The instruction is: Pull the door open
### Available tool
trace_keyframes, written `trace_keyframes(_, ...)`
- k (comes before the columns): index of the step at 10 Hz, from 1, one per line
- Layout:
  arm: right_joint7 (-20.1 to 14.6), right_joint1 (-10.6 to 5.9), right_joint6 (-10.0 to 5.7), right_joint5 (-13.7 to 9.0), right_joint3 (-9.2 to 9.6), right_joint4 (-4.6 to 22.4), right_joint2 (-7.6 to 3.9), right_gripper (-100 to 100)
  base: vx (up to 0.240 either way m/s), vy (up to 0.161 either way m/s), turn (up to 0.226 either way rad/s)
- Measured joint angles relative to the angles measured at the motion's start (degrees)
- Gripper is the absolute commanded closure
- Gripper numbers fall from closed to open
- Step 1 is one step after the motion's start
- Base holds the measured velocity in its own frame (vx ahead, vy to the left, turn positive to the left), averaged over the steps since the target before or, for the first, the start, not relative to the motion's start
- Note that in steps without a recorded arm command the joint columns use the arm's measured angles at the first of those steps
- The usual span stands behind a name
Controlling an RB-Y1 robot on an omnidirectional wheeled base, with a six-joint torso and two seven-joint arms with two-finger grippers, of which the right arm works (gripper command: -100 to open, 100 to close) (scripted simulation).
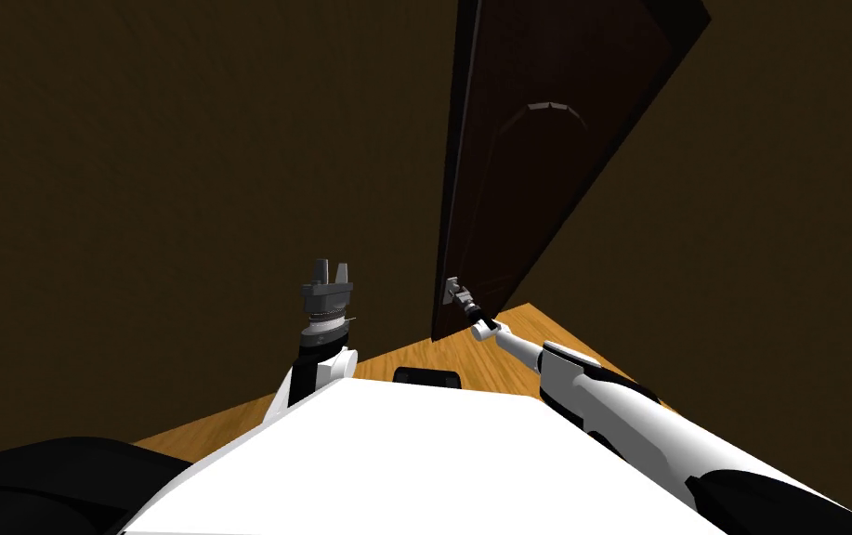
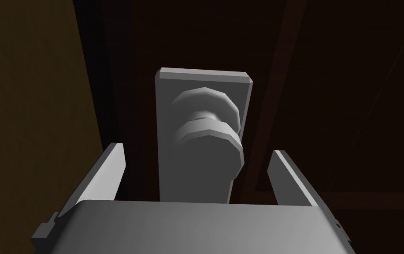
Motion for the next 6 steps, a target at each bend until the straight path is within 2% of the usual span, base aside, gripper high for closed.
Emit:
trace_keyframes(1,-0.91,0.23,-0.46,0.08,0.25,0.42,-1.06,-100,0.063,0.102,0.190)
trace_keyframes(2,-2.76,-0.02,-1.44,0.31,0.75,1.97,-1.86,-100,0.077,0.089,0.111)
trace_keyframes(3,-3.33,0.32,-1.75,0.07,0.59,1.47,-2.90,-100,0.034,0.035,0.005)
trace_keyframes(4,-3.33,0.36,-1.76,0.03,0.55,1.35,-3.01,100,-0.004,-0.005,-0.015)
trace_keyframes(6,-3.32,0.23,-1.79,0.03,0.47,1.55,-3.09,100,-0.007,-0.020,0.004)
